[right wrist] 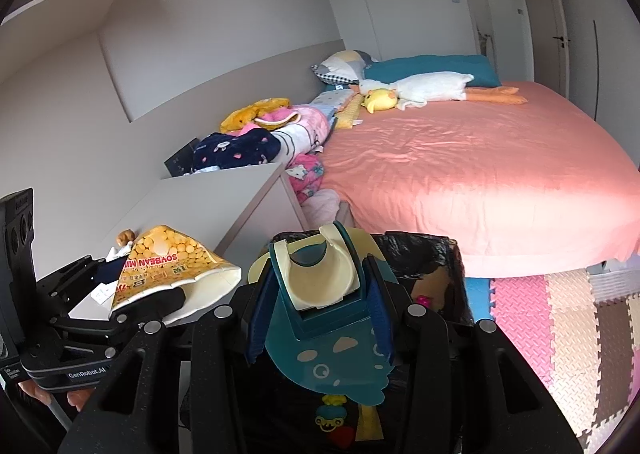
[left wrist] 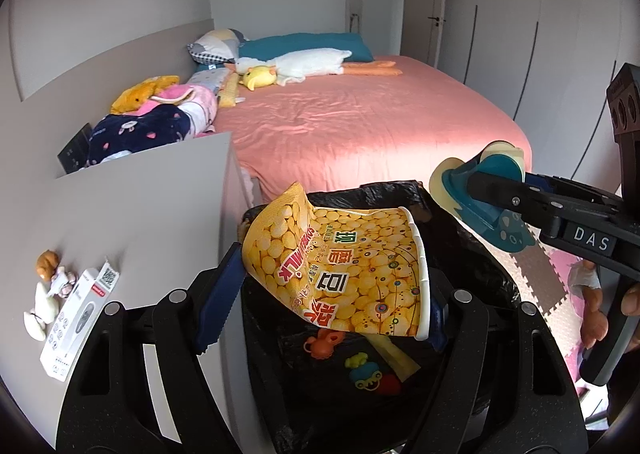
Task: Collect trash
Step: 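Carry the snack bag and teal holder over the black trash bag with both tools, then open both tools to drop the snack bag and teal holder into the bag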
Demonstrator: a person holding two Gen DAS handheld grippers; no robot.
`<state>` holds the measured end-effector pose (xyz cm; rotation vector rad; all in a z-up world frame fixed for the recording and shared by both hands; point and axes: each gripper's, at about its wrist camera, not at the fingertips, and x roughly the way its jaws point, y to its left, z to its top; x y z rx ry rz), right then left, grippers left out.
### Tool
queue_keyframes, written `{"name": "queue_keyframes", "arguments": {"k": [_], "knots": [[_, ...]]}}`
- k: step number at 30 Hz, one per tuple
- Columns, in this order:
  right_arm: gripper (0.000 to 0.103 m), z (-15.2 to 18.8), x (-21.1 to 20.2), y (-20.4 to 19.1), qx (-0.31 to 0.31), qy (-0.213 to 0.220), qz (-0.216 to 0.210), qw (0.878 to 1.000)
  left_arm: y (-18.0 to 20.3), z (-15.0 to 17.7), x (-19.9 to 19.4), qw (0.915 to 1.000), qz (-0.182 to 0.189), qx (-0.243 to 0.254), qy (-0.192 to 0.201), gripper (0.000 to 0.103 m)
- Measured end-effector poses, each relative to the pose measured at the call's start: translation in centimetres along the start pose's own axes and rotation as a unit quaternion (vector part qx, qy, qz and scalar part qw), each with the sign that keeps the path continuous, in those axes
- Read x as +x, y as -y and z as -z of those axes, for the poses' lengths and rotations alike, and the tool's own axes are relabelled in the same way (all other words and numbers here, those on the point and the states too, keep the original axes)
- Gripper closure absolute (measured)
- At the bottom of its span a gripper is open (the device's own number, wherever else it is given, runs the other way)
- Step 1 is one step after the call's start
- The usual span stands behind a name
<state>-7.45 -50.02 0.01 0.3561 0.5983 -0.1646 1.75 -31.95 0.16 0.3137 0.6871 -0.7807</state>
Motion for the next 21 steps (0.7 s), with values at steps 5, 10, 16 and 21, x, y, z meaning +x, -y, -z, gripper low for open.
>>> {"name": "queue_keyframes", "arguments": {"k": [5, 10, 16, 21], "knots": [[0.054, 0.0, 0.5, 0.6, 0.009, -0.021, 0.008, 1.000, 0.2, 0.1, 1.1, 0.9993, 0.023, -0.001, -0.028, 0.005], [0.017, -0.5, 0.1, 0.8, 0.027, -0.003, 0.024, 0.999, 0.1, 0.4, 1.6, 0.9990, 0.007, 0.002, -0.044, 0.006], [0.017, -0.5, 0.0, 1.1, 0.032, 0.001, 0.022, 0.999, -0.7, 0.5, 1.2, 0.9991, 0.008, -0.014, -0.040, 0.006], [0.017, -0.4, 0.2, 0.9, 0.034, -0.004, 0.019, 0.999, -1.1, 0.8, 0.8, 0.9991, 0.002, -0.020, -0.037, 0.006]]}}
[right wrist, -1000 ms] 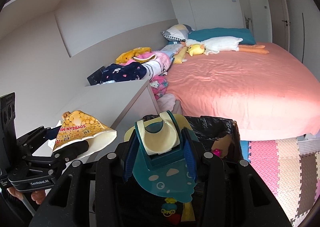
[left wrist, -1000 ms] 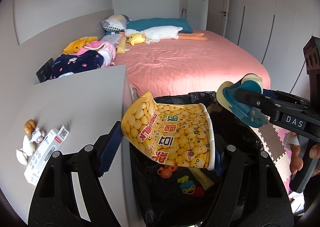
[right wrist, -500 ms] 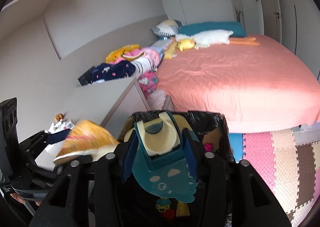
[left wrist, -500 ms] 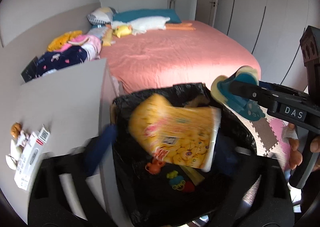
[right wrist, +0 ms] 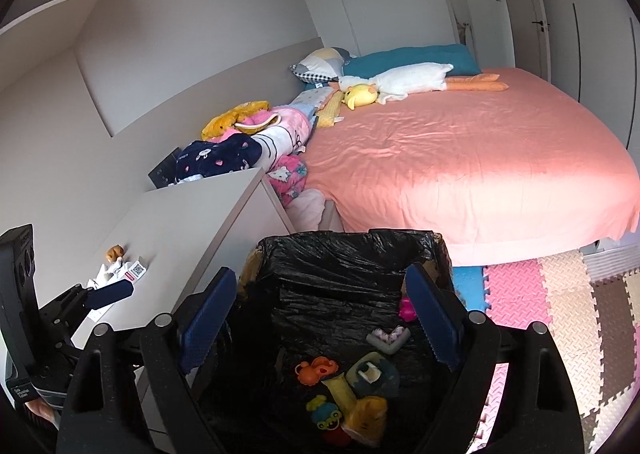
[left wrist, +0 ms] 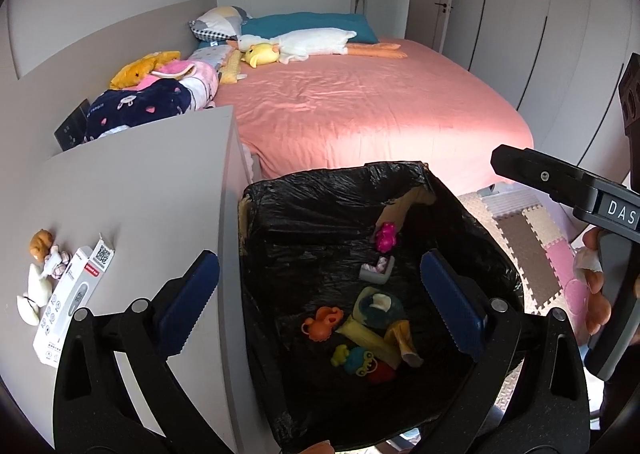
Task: Collect trash
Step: 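Open both tools to drop the snack bag and teal holder into the bag, then move the left tool to the white thermometer box on the desk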
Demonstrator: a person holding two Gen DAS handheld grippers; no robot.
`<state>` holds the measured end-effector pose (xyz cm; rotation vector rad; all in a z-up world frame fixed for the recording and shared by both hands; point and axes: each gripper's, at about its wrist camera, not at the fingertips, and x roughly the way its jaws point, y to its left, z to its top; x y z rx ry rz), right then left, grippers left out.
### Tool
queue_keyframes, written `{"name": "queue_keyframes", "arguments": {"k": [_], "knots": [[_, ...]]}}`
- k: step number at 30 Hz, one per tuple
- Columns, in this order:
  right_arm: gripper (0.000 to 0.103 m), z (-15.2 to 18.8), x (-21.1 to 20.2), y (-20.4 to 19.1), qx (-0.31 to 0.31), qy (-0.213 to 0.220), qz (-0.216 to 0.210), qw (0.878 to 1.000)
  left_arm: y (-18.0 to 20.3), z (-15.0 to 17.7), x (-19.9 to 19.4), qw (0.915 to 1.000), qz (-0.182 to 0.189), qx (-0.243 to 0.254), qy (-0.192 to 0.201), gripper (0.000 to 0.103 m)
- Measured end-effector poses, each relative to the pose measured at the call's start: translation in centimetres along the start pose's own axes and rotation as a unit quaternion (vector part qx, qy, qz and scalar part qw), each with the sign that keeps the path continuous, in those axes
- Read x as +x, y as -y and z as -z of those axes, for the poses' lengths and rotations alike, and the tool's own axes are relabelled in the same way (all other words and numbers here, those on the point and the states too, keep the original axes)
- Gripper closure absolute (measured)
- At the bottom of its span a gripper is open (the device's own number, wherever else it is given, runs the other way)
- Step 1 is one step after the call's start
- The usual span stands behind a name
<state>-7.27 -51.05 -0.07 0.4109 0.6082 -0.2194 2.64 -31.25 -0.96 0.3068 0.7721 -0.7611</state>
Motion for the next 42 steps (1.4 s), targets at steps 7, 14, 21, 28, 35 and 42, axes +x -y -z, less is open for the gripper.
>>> {"name": "queue_keyframes", "arguments": {"k": [7, 14, 21, 28, 35, 42], "knots": [[0.017, 0.3, 0.5, -1.3, -0.011, -0.006, -0.007, 1.000, -0.8, 0.6, -0.5, 0.9999, -0.016, 0.000, 0.004, 0.006], [0.017, 0.6, 1.5, -3.3, -0.026, -0.017, -0.017, 0.999, -2.8, 1.4, -1.2, 0.9994, -0.032, -0.011, 0.009, 0.006], [0.017, 1.1, 2.6, -5.6, -0.042, -0.029, -0.027, 0.998, -5.1, 2.3, -1.5, 0.9988, -0.042, -0.026, 0.005, 0.006], [0.017, 1.4, 3.9, -8.0, -0.054, -0.038, -0.040, 0.997, -8.0, 2.9, -2.1, 0.9968, -0.053, -0.059, 0.006, 0.006], [0.017, 1.6, 5.1, -10.1, -0.064, -0.045, -0.050, 0.996, -10.5, 3.7, -3.1, 0.9945, -0.080, -0.066, 0.018, 0.006], [0.017, 1.7, 6.5, -12.2, -0.072, -0.051, -0.064, 0.994, -12.9, 4.0, -3.0, 0.9923, -0.102, -0.069, 0.016, 0.006]]}}
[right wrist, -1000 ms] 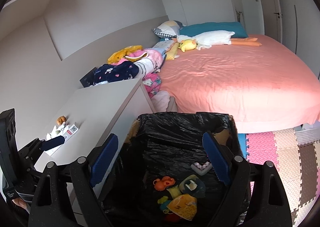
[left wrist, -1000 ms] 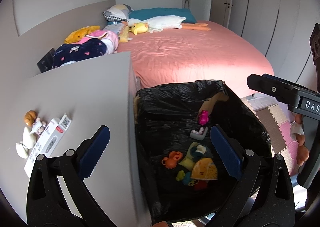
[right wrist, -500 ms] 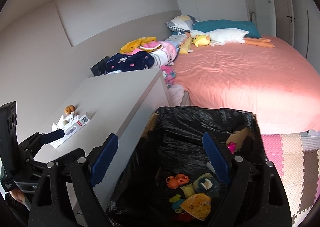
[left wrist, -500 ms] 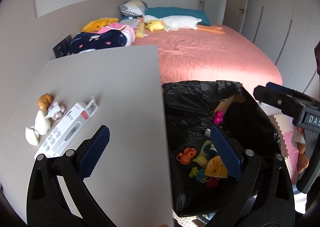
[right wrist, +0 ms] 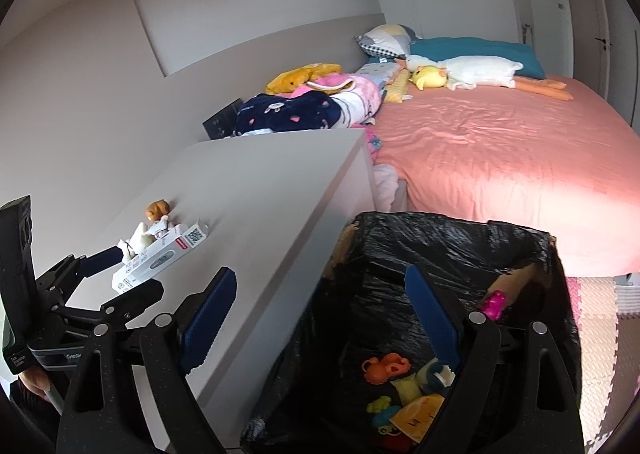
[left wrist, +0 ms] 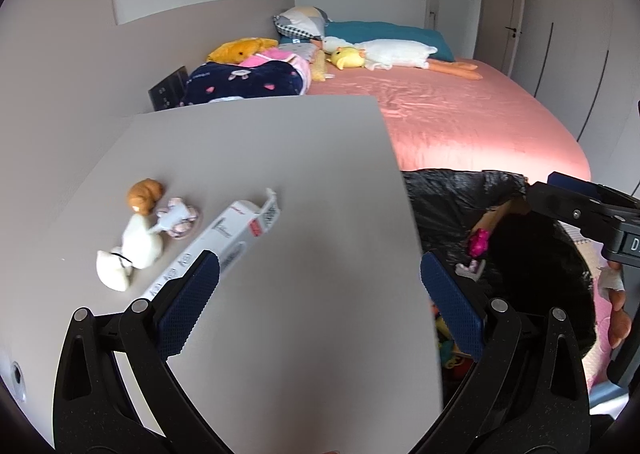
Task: Collect trash
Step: 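Move the left tool to the white thermometer box on the desk, then grasp the white thermometer box with the left tool while the right tool approaches the white foam figure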
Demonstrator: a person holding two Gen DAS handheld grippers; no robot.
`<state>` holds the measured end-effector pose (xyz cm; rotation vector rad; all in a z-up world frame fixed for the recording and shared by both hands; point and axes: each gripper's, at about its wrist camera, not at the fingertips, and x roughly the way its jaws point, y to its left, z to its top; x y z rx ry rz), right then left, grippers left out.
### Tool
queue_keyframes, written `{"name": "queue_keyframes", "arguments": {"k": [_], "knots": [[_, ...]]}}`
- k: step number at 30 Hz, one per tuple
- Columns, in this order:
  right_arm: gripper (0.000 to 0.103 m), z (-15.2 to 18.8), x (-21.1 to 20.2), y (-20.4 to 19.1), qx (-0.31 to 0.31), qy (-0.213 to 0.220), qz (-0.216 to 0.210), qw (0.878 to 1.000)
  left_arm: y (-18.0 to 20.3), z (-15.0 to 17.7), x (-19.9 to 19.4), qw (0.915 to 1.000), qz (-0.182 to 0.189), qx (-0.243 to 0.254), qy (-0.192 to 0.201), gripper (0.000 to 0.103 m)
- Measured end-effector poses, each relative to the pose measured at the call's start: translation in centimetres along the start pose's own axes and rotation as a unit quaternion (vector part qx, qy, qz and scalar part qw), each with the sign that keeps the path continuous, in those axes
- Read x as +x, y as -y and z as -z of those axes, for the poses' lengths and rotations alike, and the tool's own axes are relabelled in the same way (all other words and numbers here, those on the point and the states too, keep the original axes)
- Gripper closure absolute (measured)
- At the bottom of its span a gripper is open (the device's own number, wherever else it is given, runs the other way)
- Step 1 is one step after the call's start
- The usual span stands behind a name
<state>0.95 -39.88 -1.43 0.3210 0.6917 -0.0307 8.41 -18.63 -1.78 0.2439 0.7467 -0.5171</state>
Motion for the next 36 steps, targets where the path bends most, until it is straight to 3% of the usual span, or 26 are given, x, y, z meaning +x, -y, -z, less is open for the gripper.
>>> {"name": "queue_keyframes", "arguments": {"k": [6, 15, 18, 23, 32, 36], "knots": [[0.017, -0.3, 1.4, -1.1, 0.002, -0.005, -0.012, 1.000, -2.8, 0.0, 0.7, 0.9998, -0.018, -0.009, -0.003, 0.006], [0.017, -0.7, 3.5, -2.6, -0.001, -0.015, -0.020, 1.000, -6.4, 0.6, 3.7, 0.9979, -0.039, -0.031, -0.041, 0.007], [0.017, -0.9, 4.1, -3.3, -0.002, -0.018, -0.024, 1.000, -6.8, 0.6, 4.6, 0.9976, -0.040, -0.023, -0.052, 0.012], [0.017, -1.3, 5.3, -4.4, -0.006, -0.023, -0.031, 0.999, -7.3, 0.7, 5.9, 0.9961, -0.047, -0.022, -0.071, 0.033], [0.017, -2.1, 7.4, -6.8, -0.019, -0.034, -0.042, 0.998, -7.9, 1.1, 6.2, 0.9954, -0.043, -0.040, -0.075, 0.051], [0.017, -2.3, 7.7, -7.7, -0.025, -0.033, -0.045, 0.998, -8.2, 1.2, 6.3, 0.9951, -0.031, -0.056, -0.075, 0.053]]}}
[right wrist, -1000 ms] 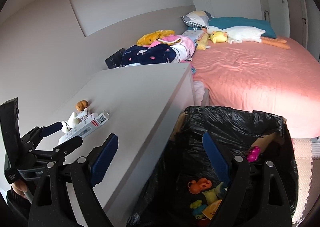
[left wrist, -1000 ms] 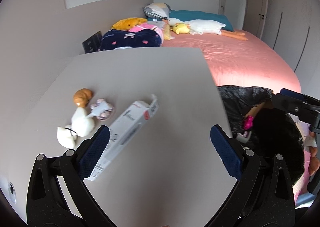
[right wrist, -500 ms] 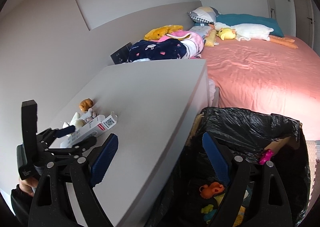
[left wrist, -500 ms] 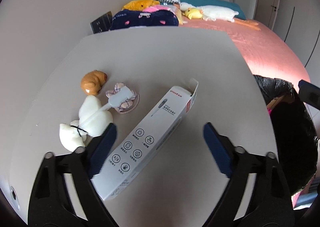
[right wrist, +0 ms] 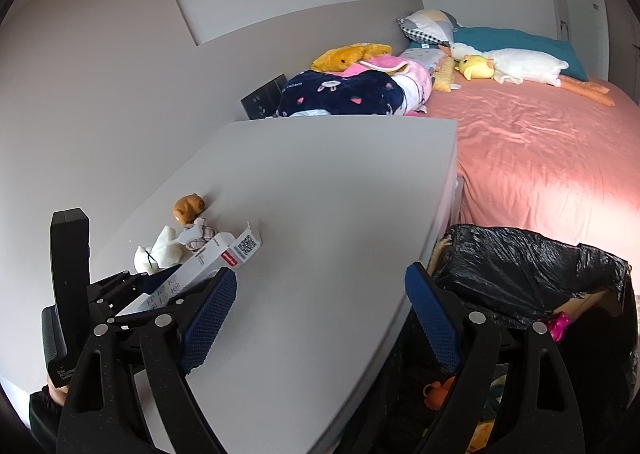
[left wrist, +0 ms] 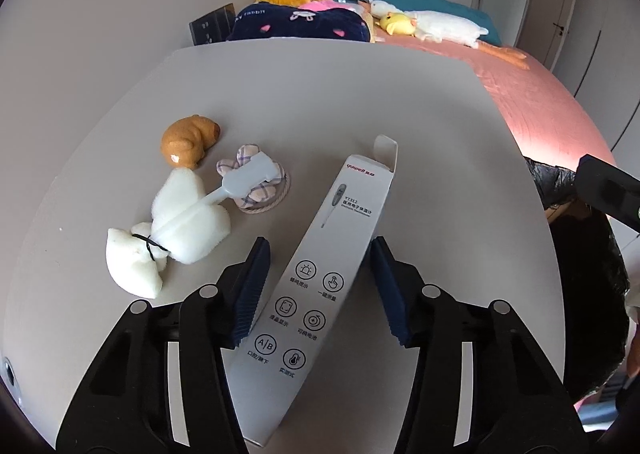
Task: Collect trash
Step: 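Grasp the white thermometer box with the left tool while the right tool approaches the white foam figure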
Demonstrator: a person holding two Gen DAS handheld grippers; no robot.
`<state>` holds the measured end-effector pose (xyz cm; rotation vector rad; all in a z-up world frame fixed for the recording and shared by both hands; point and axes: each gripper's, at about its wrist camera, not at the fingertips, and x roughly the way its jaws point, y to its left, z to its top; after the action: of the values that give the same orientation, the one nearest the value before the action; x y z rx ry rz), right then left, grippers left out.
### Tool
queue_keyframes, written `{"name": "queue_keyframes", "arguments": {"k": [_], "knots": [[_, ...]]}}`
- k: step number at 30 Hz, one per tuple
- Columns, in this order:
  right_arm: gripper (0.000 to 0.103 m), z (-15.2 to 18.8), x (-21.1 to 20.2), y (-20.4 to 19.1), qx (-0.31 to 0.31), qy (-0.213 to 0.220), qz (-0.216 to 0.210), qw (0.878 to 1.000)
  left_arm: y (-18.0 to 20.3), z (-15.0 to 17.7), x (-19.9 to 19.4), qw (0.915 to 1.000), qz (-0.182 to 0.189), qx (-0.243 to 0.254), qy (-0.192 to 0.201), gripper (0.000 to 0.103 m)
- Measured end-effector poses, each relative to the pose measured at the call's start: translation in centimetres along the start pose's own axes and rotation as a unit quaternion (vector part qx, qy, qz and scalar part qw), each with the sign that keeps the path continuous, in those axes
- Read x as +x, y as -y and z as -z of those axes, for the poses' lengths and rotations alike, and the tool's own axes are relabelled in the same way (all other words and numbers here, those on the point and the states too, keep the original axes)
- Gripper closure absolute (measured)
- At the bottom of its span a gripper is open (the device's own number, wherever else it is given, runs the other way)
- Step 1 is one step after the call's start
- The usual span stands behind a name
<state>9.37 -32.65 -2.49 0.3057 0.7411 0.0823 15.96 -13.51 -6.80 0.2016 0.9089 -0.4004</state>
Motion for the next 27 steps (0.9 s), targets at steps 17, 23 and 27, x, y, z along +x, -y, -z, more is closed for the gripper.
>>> {"name": "queue_keyframes", "arguments": {"k": [17, 23, 27], "knots": [[0.017, -0.3, 2.8, -3.2, -0.031, -0.021, -0.010, 0.999, -4.5, -1.5, -6.1, 0.9946, 0.014, -0.079, 0.066, 0.077], [0.017, -0.6, 4.5, -6.0, -0.057, -0.038, -0.028, 0.997, -9.5, -0.9, -8.5, 0.9867, -0.018, -0.139, 0.082, 0.077], [0.017, -0.5, 5.4, -8.3, -0.092, -0.044, -0.032, 0.994, -11.7, -0.3, -9.5, 0.9820, -0.044, -0.164, 0.083, 0.077]]}}
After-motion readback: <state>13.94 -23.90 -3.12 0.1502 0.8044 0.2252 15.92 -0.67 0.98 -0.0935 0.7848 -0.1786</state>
